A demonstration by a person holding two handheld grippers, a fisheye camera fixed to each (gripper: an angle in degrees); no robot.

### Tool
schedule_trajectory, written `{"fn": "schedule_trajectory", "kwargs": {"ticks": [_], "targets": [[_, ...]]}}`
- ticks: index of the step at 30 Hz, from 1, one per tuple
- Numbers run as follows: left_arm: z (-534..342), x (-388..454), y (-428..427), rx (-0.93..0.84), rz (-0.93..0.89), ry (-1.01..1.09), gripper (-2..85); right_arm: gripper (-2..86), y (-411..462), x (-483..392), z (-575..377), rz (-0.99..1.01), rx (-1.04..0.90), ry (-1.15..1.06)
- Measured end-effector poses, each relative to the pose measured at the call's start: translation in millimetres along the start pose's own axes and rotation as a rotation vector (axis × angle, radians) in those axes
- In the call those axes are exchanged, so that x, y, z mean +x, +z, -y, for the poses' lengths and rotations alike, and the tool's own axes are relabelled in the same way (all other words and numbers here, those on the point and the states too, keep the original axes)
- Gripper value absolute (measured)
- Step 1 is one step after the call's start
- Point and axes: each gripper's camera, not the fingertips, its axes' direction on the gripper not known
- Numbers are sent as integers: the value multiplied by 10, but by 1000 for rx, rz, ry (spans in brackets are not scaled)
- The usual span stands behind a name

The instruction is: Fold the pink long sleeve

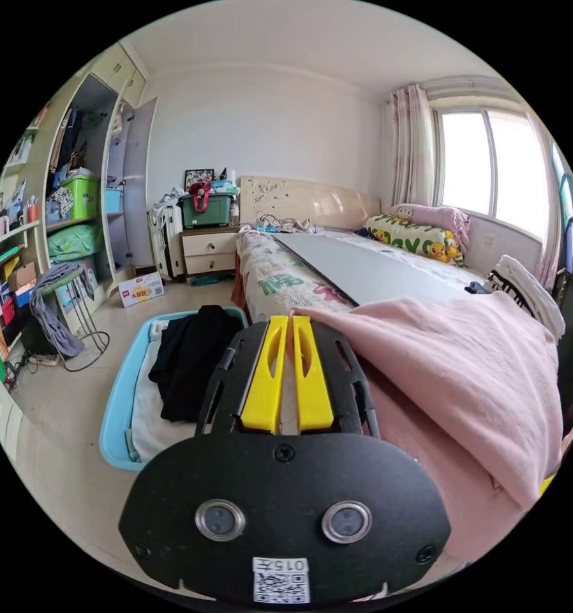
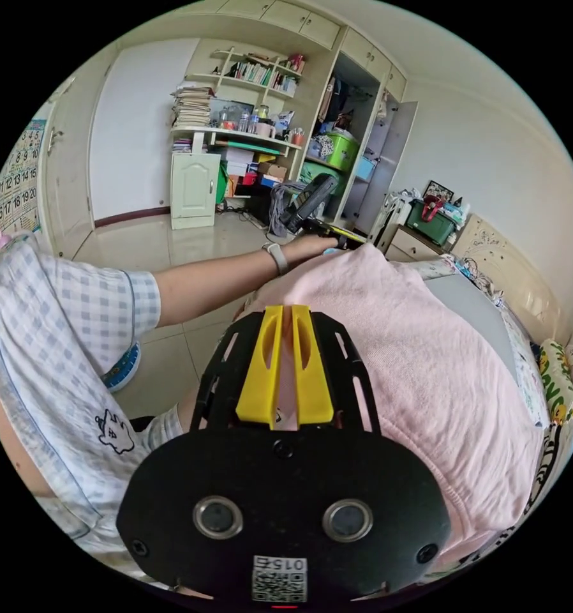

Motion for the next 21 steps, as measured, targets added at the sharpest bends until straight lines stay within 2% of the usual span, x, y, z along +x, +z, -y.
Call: {"fn": "schedule_trajectory", "kwargs": {"ticks": [4,9,15,18,21], "targets": [[-3,-213,278,-62,-51,-51,7,29,-27,162,-83,27,38,48],[177,-242,292,-100,-29,-39,15,58,-213,314,-158,29,75,69],[661,-282,-351,-105,23,42,41,67,-1180,1001,-809,192,329,182],[1028,-118,-833,-54,75,106,49,70,-1705,1397,-1306,129,419,263],[1427,301,-1229,36,76,167,52,77,-2139,1795,-1839,-46,433,421]]}}
